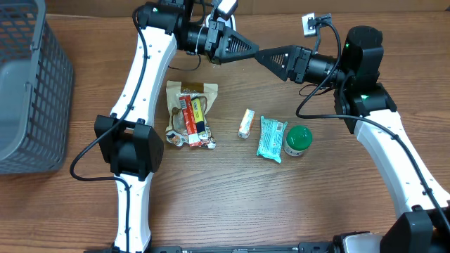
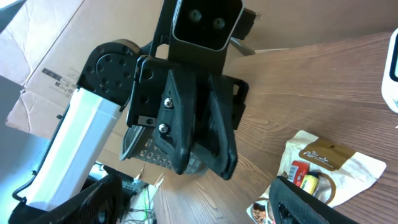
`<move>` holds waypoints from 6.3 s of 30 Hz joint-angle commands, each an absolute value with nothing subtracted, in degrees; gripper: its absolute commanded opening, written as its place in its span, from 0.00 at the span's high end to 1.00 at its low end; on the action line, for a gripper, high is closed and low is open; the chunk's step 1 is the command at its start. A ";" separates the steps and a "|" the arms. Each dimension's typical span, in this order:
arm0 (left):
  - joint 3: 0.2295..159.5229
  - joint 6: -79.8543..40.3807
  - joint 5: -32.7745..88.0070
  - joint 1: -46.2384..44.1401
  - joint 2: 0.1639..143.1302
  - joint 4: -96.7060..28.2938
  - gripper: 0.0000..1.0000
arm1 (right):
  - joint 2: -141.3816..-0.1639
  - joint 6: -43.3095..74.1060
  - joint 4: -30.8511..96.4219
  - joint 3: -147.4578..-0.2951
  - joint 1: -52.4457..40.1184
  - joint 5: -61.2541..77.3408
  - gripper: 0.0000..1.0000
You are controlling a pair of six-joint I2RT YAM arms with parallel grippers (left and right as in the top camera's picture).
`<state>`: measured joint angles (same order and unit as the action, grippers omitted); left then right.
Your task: Scan the item barcode
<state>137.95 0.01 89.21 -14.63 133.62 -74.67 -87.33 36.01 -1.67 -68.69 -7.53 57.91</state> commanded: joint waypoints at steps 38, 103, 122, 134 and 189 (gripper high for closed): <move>138.06 1.32 90.61 -18.13 133.60 -74.50 0.96 | -86.91 36.23 -1.89 -70.15 -8.19 57.08 0.53; 138.06 1.30 90.61 -17.98 133.60 -74.50 0.96 | -86.91 36.23 -1.89 -70.15 -8.19 57.08 0.72; 138.06 1.30 90.61 -17.80 133.60 -74.50 0.96 | -86.91 36.23 -1.89 -70.15 -8.19 57.08 0.76; 138.06 1.28 90.61 -17.61 133.60 -74.52 0.96 | -86.91 36.23 -1.89 -70.15 -8.19 57.08 0.96; 154.98 -20.12 -1.91 -10.52 132.64 -95.33 0.28 | -93.76 17.08 65.06 -95.57 -14.72 8.97 0.21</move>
<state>153.82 -20.58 -0.75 -10.13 133.51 -95.18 -90.98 17.74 65.17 -95.72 -11.75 9.69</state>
